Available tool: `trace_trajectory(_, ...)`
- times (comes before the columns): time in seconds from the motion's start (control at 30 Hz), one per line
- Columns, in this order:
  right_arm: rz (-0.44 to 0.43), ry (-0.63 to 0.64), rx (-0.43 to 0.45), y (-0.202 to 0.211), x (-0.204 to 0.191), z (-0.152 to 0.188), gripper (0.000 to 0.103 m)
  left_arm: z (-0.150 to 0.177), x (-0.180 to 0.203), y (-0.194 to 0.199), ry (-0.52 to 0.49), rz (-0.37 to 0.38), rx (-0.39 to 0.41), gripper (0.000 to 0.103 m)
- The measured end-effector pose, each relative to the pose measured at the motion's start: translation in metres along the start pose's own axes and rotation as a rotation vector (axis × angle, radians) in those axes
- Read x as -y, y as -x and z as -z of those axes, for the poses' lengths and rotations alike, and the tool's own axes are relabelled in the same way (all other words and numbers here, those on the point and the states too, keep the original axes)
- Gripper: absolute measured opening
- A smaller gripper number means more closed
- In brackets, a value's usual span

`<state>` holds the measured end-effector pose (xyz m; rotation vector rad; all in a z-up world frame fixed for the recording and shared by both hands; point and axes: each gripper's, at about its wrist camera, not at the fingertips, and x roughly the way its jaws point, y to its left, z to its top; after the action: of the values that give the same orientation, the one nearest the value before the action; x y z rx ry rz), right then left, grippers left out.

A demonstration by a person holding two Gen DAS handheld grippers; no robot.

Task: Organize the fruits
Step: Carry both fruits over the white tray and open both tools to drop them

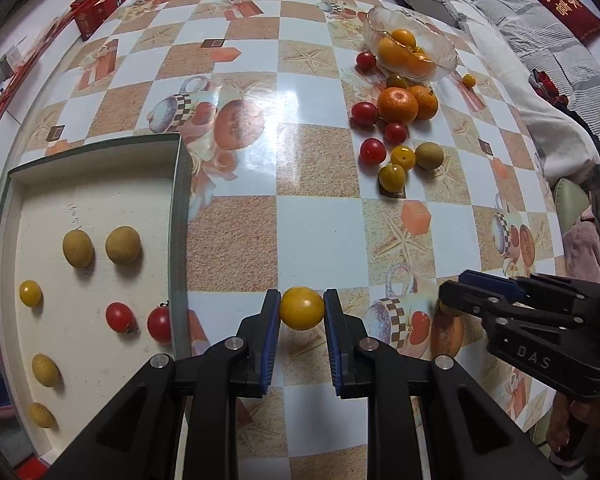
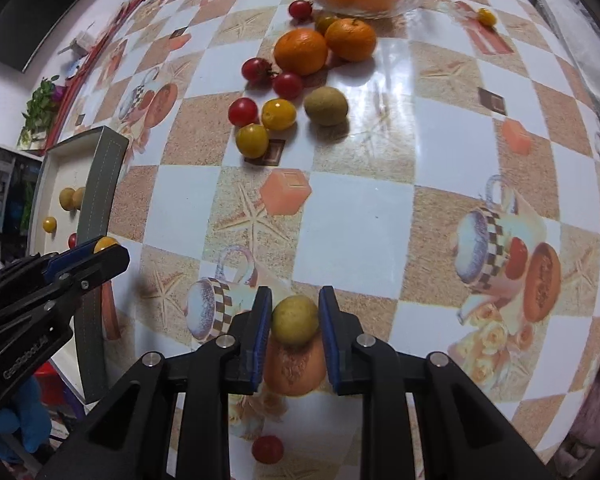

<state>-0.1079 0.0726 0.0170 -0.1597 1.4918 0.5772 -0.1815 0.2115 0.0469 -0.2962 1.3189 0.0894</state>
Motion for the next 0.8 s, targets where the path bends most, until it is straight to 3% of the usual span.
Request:
trace_trajectory(0.57,0.059,0.078,0.016,-0.005,-0.016,0.026,0.028,0.015,0.001,-0.004,-0.003,0.0,-0.018,0.023)
trace_trajectory(0.8,0.014,0.016,0.016,0.007,-0.005,0.031,0.028,0.016,0.001,0.002,-0.004,-0.001,-0.01,0.023)
